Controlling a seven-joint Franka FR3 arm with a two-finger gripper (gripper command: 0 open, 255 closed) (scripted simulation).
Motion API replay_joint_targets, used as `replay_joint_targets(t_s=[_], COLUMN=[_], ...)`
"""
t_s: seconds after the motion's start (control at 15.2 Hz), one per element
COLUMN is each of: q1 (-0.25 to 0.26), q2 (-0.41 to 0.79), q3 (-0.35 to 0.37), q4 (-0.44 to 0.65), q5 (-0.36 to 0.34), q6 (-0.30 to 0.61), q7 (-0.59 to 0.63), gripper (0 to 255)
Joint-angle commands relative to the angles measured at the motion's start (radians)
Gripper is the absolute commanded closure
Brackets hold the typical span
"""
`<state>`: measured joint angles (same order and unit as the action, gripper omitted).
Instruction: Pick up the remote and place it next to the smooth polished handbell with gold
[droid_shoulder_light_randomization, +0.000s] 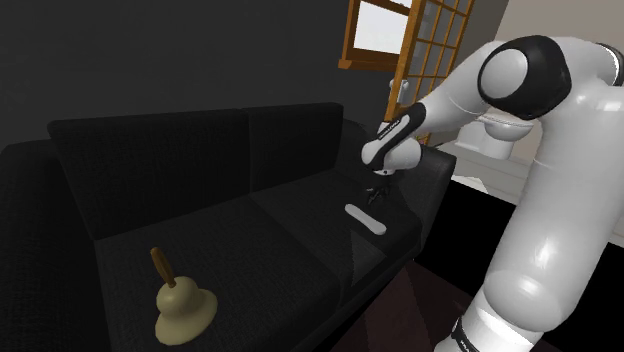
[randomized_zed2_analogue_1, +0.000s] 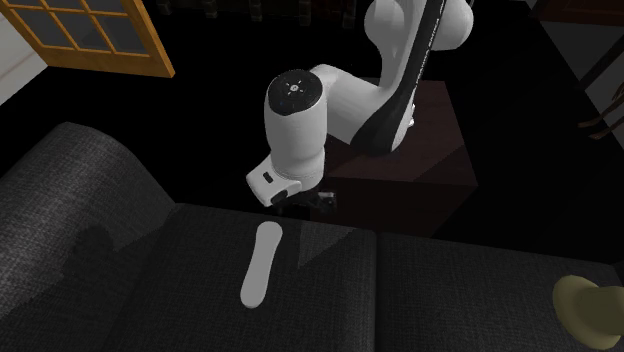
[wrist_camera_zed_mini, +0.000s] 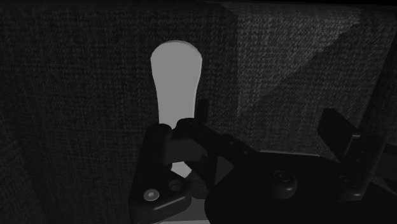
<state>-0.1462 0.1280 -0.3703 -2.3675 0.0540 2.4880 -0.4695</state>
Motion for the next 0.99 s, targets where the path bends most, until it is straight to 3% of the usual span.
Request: replay_joint_targets(t_s=[0.0, 0.59, 0.92], q1=[-0.022, -0.180, -0.198], q2=[0.087, 0.433, 0.490], q3=[0.006, 0.095, 0.115], q4=[0.055, 0.357, 0.382], q5=[0.062, 0.248, 0.269], q6=[0.034, 0.093, 0.126], q7=[-0.059, -0.231, -0.246], gripper=[0, 0, 0])
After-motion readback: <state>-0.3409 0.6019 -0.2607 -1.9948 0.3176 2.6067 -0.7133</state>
